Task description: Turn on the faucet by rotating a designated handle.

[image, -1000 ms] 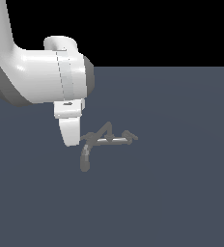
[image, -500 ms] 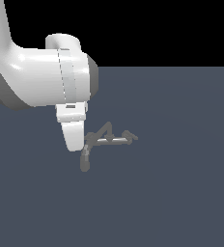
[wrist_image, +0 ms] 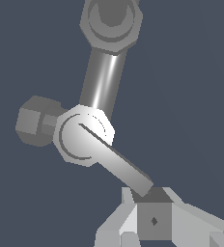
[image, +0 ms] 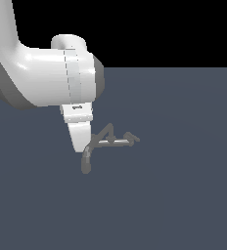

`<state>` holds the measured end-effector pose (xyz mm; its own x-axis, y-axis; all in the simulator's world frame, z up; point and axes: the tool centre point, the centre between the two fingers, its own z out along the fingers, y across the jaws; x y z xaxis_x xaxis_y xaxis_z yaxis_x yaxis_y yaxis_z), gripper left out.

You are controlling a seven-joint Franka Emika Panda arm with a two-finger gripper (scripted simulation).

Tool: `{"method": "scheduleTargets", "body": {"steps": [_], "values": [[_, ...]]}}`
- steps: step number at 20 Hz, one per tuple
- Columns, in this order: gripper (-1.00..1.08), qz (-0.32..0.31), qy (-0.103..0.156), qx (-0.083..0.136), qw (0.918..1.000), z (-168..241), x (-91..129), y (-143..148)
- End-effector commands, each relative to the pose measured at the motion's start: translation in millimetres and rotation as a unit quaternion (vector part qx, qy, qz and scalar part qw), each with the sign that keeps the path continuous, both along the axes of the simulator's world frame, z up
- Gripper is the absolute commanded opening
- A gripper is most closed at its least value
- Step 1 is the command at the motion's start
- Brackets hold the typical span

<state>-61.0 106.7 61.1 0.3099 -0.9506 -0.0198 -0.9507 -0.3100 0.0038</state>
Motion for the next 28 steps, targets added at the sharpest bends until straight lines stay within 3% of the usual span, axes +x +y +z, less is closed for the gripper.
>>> {"method": "scheduleTargets", "body": {"steps": [1, 13, 14, 15, 16, 28], "values": [[-1.0, -0.003, 0.001, -0.001, 1.0, -1, 0, -3], [-1.0, -0.045, -0.004, -0.009, 0.9989, 0, 46, -69], [-1.0, -0.045, -0.004, -0.009, 0.9989, 0, 46, -69], [-1.0, 0.002, 0.012, -0.003, 0.9999, 2, 18, -15], [-1.0, 0.008, 0.013, -0.002, 0.9999, 0, 17, -9], [-1.0, -0.036, -0.001, -0.008, 0.9993, -1, 69, -47]]}}
